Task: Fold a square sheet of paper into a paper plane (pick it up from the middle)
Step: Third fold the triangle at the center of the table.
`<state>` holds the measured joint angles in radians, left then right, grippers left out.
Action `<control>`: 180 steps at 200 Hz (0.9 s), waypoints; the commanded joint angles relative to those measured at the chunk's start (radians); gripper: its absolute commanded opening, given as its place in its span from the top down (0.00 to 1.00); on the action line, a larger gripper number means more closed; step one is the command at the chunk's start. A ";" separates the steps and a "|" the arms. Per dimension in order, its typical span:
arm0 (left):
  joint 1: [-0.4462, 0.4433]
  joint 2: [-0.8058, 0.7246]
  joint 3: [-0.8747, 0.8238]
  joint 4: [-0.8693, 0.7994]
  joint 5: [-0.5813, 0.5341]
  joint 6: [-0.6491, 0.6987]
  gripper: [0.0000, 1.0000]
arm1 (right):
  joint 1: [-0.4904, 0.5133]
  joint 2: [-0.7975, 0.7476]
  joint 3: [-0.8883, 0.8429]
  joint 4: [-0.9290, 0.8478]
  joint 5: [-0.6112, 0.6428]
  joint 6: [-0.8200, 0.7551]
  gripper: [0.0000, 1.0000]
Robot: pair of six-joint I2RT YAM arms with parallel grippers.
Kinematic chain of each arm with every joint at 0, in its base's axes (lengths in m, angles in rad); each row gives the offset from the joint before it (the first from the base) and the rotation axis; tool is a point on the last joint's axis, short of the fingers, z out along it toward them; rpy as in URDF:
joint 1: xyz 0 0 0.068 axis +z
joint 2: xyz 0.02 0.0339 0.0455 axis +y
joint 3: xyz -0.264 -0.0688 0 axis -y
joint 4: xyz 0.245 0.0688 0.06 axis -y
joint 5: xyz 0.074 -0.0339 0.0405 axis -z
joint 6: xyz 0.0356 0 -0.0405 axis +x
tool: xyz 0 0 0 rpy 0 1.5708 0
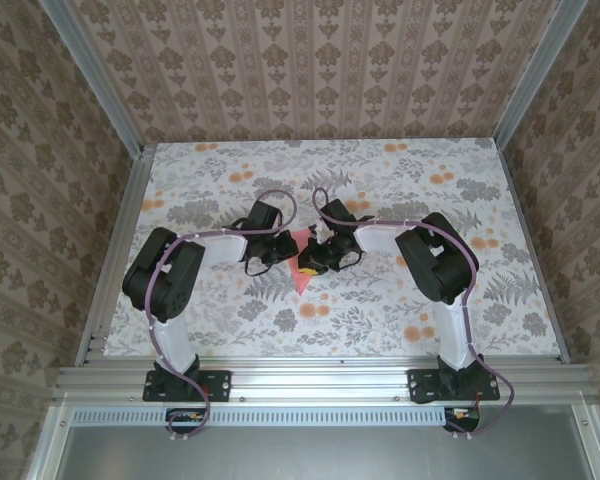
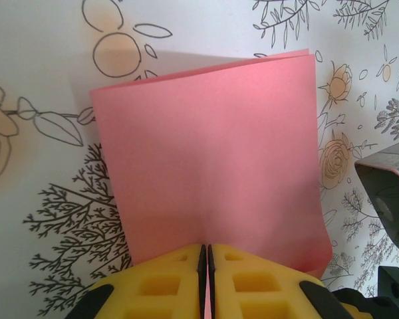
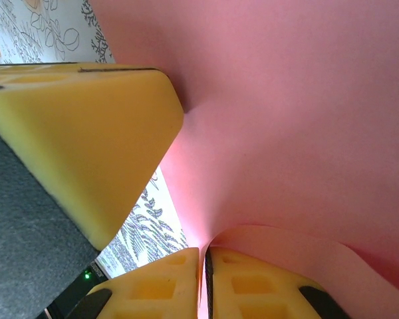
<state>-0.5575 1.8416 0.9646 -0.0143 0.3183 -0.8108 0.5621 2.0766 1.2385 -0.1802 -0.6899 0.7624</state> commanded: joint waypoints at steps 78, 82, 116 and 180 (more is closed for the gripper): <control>-0.013 0.030 0.011 -0.045 0.002 0.015 0.88 | 0.001 0.038 0.004 0.057 -0.013 0.048 0.87; -0.013 0.030 0.011 -0.045 0.002 0.015 0.88 | 0.001 0.039 0.003 0.056 -0.013 0.047 0.87; -0.013 0.030 0.011 -0.045 0.001 0.015 0.88 | -0.001 0.044 -0.003 0.051 -0.004 0.044 0.87; -0.013 0.024 0.013 -0.046 0.001 0.016 0.88 | -0.006 0.047 -0.014 0.039 0.039 0.049 0.87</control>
<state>-0.5575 1.8416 0.9649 -0.0143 0.3176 -0.8108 0.5602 2.0876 1.2381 -0.1402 -0.7052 0.7963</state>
